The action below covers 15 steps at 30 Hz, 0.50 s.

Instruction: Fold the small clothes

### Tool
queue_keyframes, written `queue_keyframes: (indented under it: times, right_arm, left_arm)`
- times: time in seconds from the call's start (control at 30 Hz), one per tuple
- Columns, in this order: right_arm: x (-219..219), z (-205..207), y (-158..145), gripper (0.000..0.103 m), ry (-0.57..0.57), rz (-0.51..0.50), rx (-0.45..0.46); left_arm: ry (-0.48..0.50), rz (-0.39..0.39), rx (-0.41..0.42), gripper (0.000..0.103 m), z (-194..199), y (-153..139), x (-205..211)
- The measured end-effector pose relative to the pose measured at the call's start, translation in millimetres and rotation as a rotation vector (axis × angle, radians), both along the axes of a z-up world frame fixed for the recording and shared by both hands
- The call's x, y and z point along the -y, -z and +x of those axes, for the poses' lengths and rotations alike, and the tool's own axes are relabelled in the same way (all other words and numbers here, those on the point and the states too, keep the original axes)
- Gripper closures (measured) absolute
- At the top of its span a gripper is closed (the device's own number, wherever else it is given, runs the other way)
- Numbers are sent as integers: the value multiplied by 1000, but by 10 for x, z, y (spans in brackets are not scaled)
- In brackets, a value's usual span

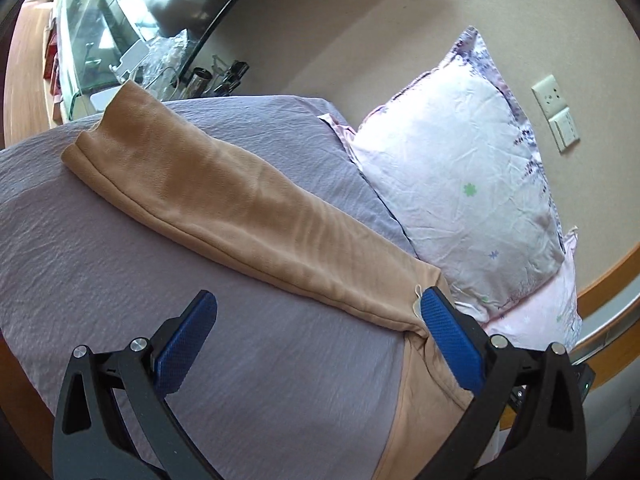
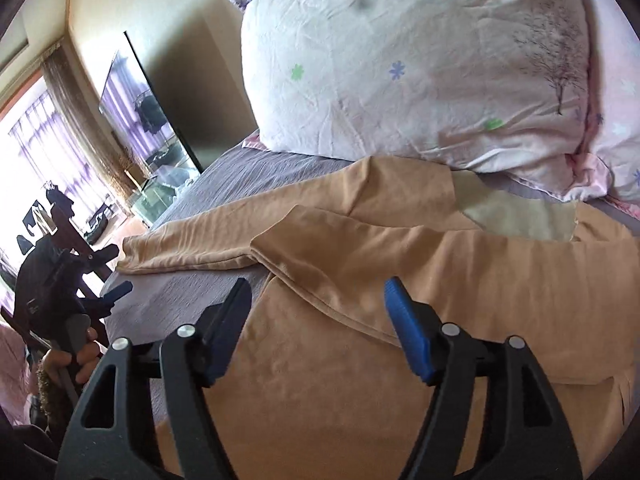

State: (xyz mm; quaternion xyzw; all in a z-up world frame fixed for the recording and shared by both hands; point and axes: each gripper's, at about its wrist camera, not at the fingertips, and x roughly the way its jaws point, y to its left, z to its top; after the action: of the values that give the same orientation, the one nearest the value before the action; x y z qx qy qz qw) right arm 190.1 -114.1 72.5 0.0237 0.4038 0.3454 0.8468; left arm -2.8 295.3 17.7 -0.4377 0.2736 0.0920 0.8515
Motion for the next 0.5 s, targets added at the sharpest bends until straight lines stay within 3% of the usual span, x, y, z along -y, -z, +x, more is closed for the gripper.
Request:
queue_keyframes:
  times: [0.13, 0.23, 0.4, 0.43, 0.5]
  right_arm:
    - [464, 30, -47, 28, 86, 55, -20]
    - [638, 2, -21, 26, 117, 83, -24]
    - [768, -55, 3, 23, 113, 142, -40]
    - [796, -79, 2, 22, 110, 154, -41]
    - [870, -136, -8, 21, 102, 172, -37]
  left_arm:
    - [-78, -106, -58, 1, 70, 156, -245]
    - [-133, -141, -60, 3, 51, 180, -359]
    - [-197, -222, -81, 13, 79, 217, -569]
    - [-210, -243, -91, 19, 73, 229, -613]
    - [-237, -263, -124, 44, 74, 276, -716]
